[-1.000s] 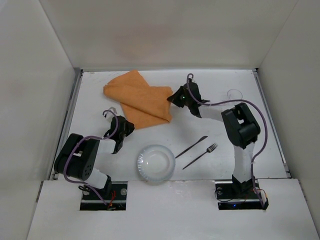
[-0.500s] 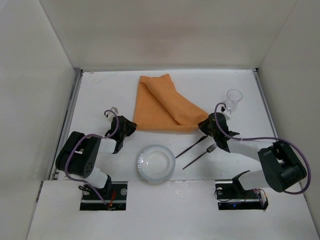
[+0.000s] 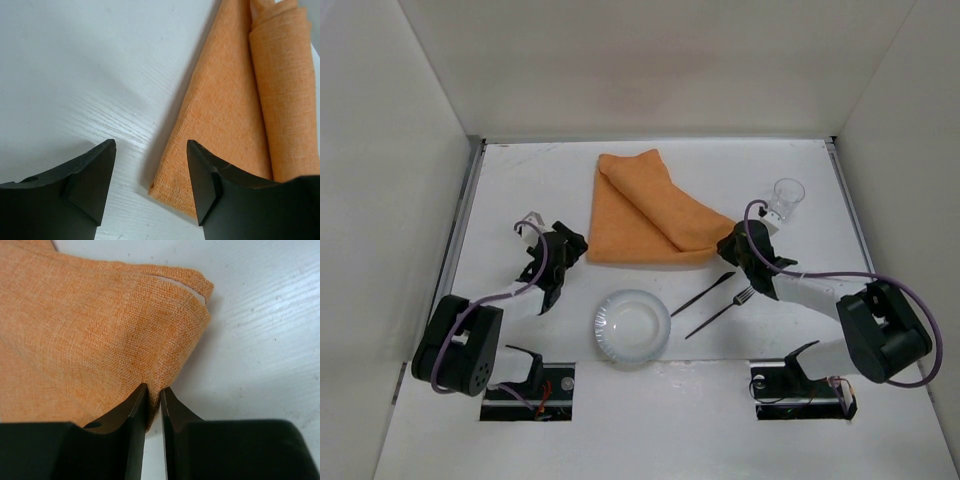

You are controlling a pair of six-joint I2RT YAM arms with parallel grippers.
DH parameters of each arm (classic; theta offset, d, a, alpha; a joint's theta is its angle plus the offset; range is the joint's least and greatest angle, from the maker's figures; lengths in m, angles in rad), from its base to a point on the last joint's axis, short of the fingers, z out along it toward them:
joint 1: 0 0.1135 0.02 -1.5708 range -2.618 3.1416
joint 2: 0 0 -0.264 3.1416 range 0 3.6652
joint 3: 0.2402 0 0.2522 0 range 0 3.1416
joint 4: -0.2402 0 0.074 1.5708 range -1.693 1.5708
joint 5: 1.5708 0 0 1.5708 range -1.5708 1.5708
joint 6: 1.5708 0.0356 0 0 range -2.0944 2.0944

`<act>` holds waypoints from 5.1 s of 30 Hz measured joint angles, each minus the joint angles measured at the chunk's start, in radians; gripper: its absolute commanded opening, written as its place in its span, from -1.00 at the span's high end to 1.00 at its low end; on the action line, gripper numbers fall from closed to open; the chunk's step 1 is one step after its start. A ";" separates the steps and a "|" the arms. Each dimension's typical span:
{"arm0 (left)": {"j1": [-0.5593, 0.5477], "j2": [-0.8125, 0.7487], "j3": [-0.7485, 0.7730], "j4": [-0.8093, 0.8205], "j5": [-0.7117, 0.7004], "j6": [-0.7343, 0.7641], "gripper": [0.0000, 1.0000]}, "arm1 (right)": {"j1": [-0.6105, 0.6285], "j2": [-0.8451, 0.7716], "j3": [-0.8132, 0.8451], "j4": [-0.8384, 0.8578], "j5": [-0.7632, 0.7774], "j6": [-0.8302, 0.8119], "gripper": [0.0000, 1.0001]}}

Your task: Set the dinner table for one person

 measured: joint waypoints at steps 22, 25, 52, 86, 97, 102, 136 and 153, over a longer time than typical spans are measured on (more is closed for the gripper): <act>0.022 0.578 0.578 -0.086 0.164 0.120 0.87 | -0.020 0.058 0.049 0.092 -0.071 -0.034 0.69; 0.045 0.609 0.594 -0.055 0.214 0.090 0.98 | -0.020 0.091 0.072 0.099 -0.071 -0.032 0.72; 0.109 0.436 0.385 -0.012 0.010 -0.028 1.00 | 0.135 0.010 0.043 -0.060 0.156 -0.030 0.19; 0.145 0.450 0.373 0.006 0.001 -0.050 1.00 | 0.079 1.141 1.727 -0.711 -0.447 -0.658 -0.76; 0.151 0.465 0.373 0.016 0.009 -0.059 1.00 | 0.040 1.168 1.841 -0.873 -0.678 -0.598 0.36; 0.152 0.465 0.373 0.017 0.011 -0.059 1.00 | 0.014 1.180 1.842 -0.885 -0.720 -0.570 0.72; 0.177 0.362 0.316 0.020 -0.003 -0.060 0.12 | -0.218 0.400 0.668 -0.317 -0.175 -0.298 -0.09; 0.002 -0.138 0.051 -0.160 -0.051 0.045 0.14 | -0.061 -0.093 0.043 -0.215 0.002 -0.237 -0.34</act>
